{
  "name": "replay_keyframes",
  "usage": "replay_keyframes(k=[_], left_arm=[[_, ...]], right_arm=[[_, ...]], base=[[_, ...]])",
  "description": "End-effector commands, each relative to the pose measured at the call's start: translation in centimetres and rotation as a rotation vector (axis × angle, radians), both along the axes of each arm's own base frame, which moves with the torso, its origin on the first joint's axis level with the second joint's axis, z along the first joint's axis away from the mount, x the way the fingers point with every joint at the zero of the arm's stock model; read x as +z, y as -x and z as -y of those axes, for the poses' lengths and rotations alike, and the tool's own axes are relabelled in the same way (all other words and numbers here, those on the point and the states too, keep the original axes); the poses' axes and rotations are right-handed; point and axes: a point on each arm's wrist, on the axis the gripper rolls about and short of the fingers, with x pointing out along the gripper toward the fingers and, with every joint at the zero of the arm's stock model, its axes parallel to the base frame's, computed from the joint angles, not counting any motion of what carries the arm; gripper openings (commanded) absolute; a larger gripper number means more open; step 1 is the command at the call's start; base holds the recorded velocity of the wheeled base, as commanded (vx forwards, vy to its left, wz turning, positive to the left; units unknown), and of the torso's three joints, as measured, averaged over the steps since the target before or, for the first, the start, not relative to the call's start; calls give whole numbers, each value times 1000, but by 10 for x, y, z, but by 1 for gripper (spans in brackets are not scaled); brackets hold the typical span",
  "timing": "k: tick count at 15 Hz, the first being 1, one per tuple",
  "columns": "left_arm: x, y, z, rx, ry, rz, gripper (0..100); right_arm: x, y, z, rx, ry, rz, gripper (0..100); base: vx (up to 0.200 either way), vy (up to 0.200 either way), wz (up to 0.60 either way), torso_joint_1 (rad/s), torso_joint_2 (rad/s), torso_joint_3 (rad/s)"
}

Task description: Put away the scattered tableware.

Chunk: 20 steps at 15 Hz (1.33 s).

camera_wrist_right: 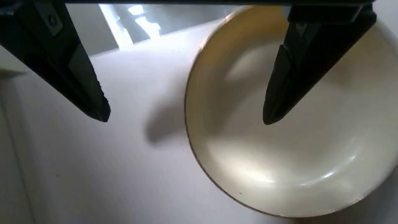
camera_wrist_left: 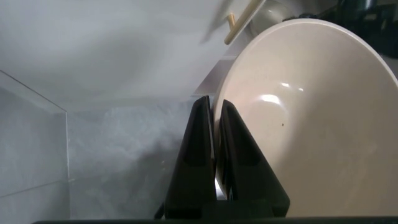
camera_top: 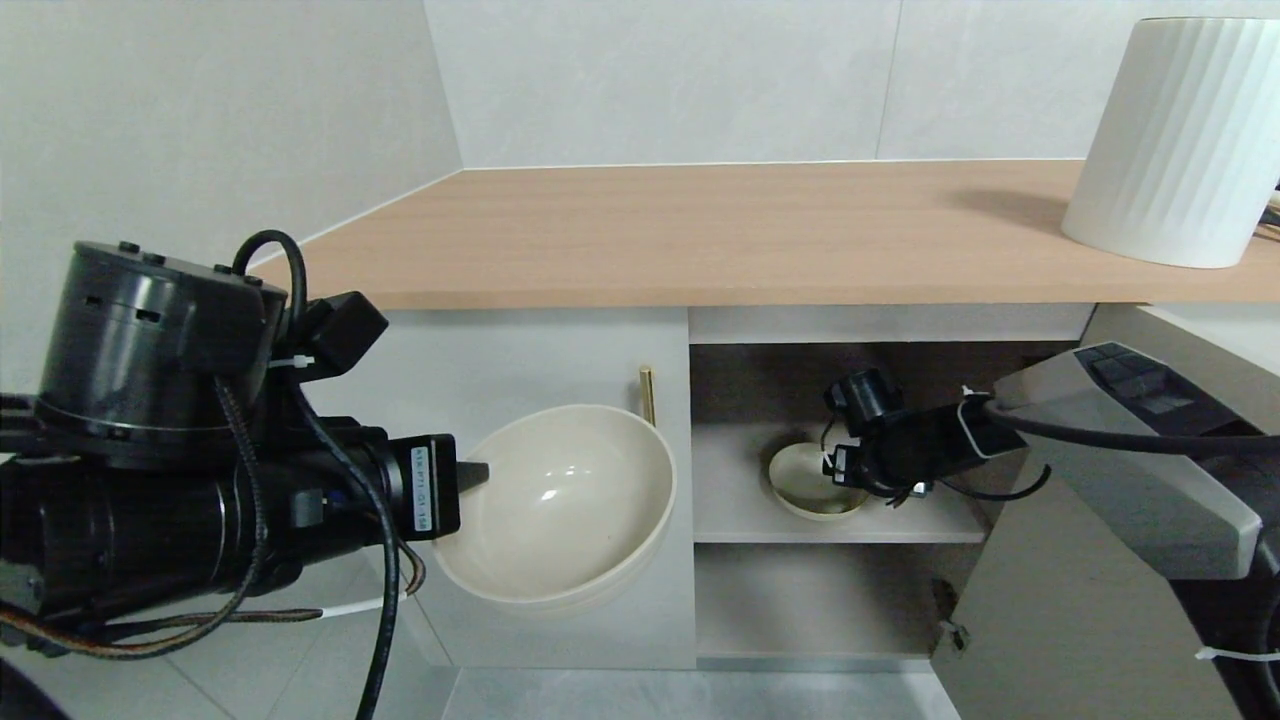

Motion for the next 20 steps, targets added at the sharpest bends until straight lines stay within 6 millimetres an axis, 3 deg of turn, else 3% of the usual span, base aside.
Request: replay_keyframes(k=[1, 3, 7, 10, 12, 16, 19, 20], left_arm=[[-9, -3, 10, -29, -22, -30, 0], [-24, -7, 26, -86, -70, -75, 0], [-58, -25, 57, -140, -122, -137, 0], [-85, -44, 76, -170, -160, -134, 0], [-91, -44, 95, -213, -165, -122, 0], [-77, -56, 109, -236, -147, -57, 0], [-87, -61, 112, -230, -162, -80, 0], [-90, -62, 113, -221, -166, -86, 0]], right_arm=[[55, 33, -10, 70, -60, 44, 100], [101, 78, -21, 217, -148, 57, 100], [173, 156, -22, 380, -170, 43, 100], [201, 185, -17, 463, -230, 43, 100], [203, 195, -21, 498, -234, 12, 100], [198, 208, -35, 564, -227, -55, 100], [179, 209, -47, 625, -244, -141, 100], [165, 208, -57, 639, -227, -188, 100]], base=[[0, 0, 0, 0, 0, 0], [0, 0, 0, 0, 0, 0], [0, 0, 0, 0, 0, 0], [0, 0, 0, 0, 0, 0], [0, 0, 0, 0, 0, 0], [0, 0, 0, 0, 0, 0], [0, 0, 0, 0, 0, 0], [0, 0, 0, 0, 0, 0]])
